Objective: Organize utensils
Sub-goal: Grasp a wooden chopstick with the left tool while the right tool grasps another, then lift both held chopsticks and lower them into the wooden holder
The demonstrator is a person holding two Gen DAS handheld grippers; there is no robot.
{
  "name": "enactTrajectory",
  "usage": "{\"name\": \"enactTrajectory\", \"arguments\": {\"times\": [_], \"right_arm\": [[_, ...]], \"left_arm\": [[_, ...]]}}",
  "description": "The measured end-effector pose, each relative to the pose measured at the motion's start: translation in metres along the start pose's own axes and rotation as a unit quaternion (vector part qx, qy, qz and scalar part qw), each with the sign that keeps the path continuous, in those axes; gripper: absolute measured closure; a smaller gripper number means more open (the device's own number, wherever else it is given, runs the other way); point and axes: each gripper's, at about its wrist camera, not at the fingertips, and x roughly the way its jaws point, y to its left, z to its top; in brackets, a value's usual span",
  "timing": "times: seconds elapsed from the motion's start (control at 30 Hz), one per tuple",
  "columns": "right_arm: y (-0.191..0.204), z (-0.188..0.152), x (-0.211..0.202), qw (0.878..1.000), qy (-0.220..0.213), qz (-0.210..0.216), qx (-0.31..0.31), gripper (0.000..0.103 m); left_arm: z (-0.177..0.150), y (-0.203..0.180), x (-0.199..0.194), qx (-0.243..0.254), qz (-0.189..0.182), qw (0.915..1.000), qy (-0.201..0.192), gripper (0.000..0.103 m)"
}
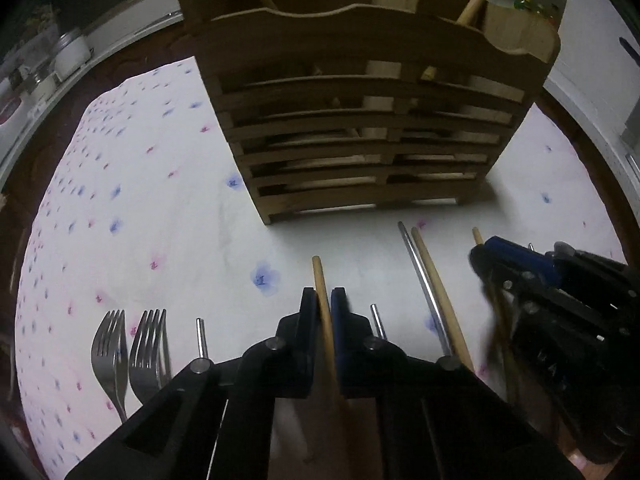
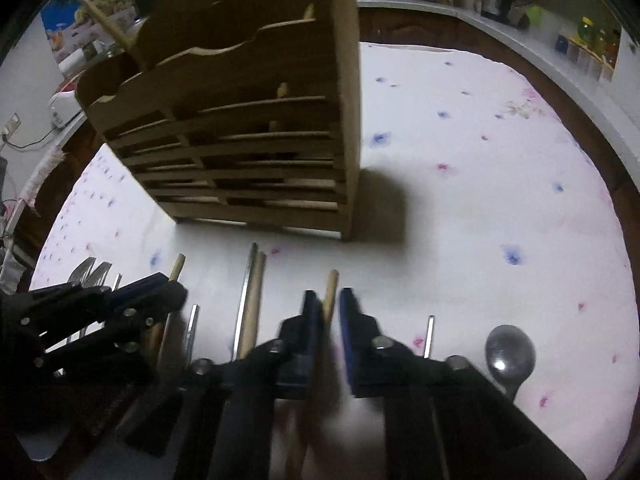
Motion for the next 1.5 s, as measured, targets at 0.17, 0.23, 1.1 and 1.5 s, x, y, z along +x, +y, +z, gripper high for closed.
{"name": "enactTrajectory", "arguments": {"times": [0.17, 0.23, 1.1, 1.5], "right_arm": [[-0.012, -0.002, -0.004, 0.998, 0.001, 0.041, 0.043, 0.098], [-0.014, -0.004, -0.01, 0.997, -0.003, 0.055, 0.054, 0.098], [0.018, -0.014, -0.189, 0.983, -0.156, 0.093, -0.002, 0.098], [0.017, -0.012, -0.229, 0.975, -0.205, 0.091, -0.004, 0.098]], "left_arm": [[0.0, 0.001, 0.003, -0.008, -0.022, 0.9997, 0.003, 0.099], [-0.002, 0.007, -0.001, -0.017, -0.041, 0.999, 0.0, 0.099], [-0.087, 0.075, -0.184, -0.055, -0.142, 0.9754, -0.16, 0.099], [-0.105, 0.086, -0.218, -0.06, -0.149, 0.9665, -0.2, 0.099]]}}
